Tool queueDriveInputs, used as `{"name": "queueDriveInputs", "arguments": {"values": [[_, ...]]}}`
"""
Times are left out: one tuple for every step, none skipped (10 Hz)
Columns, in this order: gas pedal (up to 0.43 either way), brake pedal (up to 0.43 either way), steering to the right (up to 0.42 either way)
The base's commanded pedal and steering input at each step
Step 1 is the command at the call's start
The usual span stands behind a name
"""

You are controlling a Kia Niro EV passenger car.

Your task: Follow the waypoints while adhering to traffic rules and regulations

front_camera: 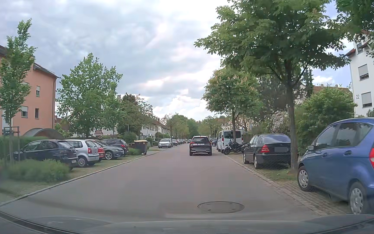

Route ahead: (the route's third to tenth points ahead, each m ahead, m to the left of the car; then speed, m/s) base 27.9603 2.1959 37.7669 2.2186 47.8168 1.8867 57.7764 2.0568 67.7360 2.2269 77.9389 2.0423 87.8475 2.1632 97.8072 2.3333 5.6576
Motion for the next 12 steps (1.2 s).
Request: {"name": "queueDriveInputs", "arguments": {"values": [[0.0,0.018,0.003],[0.0,0.018,0.001],[0.0,0.018,0.002],[0.0,0.018,0.002],[0.0,0.018,0.0],[0.0,0.018,-0.004],[0.0,0.018,-0.007],[0.0,0.018,-0.006],[0.0,0.018,-0.005],[0.0,0.018,-0.005],[0.0,0.018,-0.005],[0.0,0.018,-0.005]]}}
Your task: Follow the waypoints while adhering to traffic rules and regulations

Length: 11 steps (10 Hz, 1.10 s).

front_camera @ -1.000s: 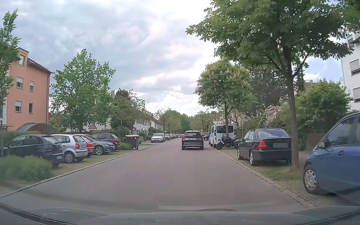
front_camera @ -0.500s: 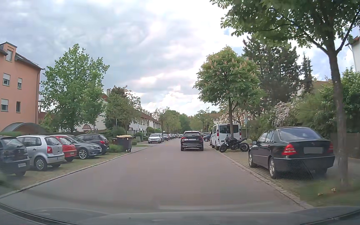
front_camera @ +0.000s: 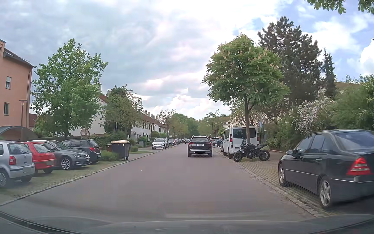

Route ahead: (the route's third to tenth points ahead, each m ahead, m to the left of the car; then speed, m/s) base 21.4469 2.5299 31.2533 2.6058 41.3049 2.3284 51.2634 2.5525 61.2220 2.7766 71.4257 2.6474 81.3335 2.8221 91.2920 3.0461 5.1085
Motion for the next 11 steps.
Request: {"name": "queueDriveInputs", "arguments": {"values": [[0.0,0.018,-0.006],[0.0,0.018,-0.008],[0.0,0.018,-0.009],[0.0,0.018,-0.009],[0.0,0.018,-0.009],[0.0,0.018,-0.009],[0.0,0.018,-0.009],[0.0,0.018,-0.006],[0.0,0.018,-0.006],[0.0,0.018,-0.006],[0.008,0.018,-0.006]]}}
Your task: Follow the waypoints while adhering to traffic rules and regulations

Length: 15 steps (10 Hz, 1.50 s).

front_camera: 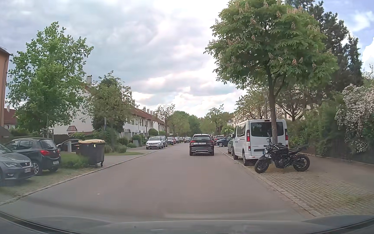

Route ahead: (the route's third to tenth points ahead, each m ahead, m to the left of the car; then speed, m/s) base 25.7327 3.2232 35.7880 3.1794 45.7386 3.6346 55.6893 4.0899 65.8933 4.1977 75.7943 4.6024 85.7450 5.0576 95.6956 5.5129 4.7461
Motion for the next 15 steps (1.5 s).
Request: {"name": "queueDriveInputs", "arguments": {"values": [[0.028,0.018,-0.005],[0.028,0.018,-0.003],[0.028,0.018,-0.002],[0.02,0.024,-0.002],[0.0,0.018,-0.001],[0.0,0.018,-0.001],[0.0,0.018,0.0],[0.0,0.018,0.002],[0.008,0.018,0.004],[0.02,0.018,0.005],[0.039,0.018,0.004],[0.039,0.018,0.004],[0.028,0.018,0.005],[0.028,0.018,0.005],[0.028,0.018,0.005]]}}
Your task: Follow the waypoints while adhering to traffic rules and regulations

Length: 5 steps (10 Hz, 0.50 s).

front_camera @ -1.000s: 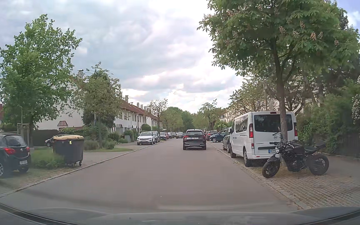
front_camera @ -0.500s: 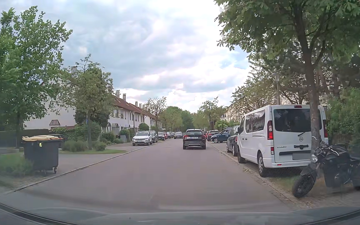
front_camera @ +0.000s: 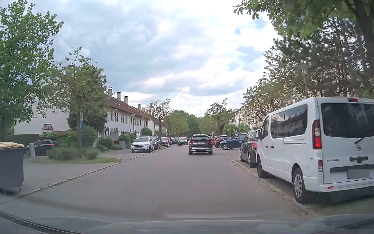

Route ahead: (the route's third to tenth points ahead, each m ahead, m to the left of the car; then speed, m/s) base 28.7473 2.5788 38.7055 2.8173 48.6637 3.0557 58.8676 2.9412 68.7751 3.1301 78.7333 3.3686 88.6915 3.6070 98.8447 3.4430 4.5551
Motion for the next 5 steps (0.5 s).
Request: {"name": "queueDriveInputs", "arguments": {"values": [[0.028,0.018,0.005],[0.028,0.018,0.005],[0.039,0.018,0.005],[0.059,0.018,0.004],[0.059,0.018,0.003]]}}
